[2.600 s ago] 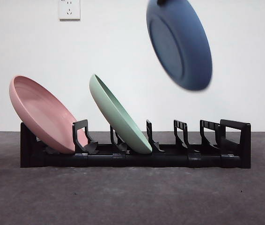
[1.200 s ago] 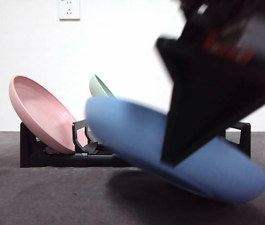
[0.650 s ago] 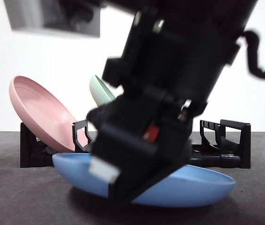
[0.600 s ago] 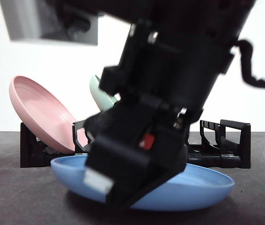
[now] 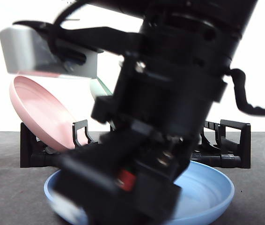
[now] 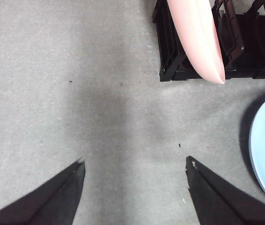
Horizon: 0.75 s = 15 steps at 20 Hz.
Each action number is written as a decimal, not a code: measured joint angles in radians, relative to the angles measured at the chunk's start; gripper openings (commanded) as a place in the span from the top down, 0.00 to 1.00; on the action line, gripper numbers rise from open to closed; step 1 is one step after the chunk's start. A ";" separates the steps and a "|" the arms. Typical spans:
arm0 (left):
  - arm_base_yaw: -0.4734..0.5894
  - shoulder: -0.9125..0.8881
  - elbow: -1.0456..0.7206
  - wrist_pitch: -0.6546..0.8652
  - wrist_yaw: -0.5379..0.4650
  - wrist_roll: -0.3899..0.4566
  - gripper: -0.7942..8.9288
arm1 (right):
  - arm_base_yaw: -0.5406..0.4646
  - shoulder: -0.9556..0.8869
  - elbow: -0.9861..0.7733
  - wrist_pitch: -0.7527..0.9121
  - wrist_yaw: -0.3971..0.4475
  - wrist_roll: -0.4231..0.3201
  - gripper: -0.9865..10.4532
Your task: Place the plate
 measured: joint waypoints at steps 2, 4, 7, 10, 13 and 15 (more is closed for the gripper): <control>0.000 0.000 0.000 0.000 0.000 0.000 0.56 | -0.001 -0.004 0.052 -0.010 -0.019 0.036 0.70; 0.000 0.000 0.000 0.000 0.000 0.000 0.56 | -0.005 -0.027 0.125 -0.045 -0.045 0.073 0.70; 0.000 0.000 0.000 0.000 0.000 0.000 0.56 | -0.007 -0.058 0.247 -0.155 -0.085 0.131 0.70; -0.010 0.000 0.000 0.000 0.004 -0.011 0.57 | -0.012 -0.108 0.336 -0.245 -0.090 0.175 0.70; -0.026 0.002 0.013 0.003 0.006 -0.020 0.57 | -0.039 -0.220 0.355 -0.255 -0.089 0.208 0.70; -0.037 0.014 0.044 0.020 0.006 -0.038 0.57 | -0.076 -0.304 0.355 -0.298 -0.053 0.220 0.70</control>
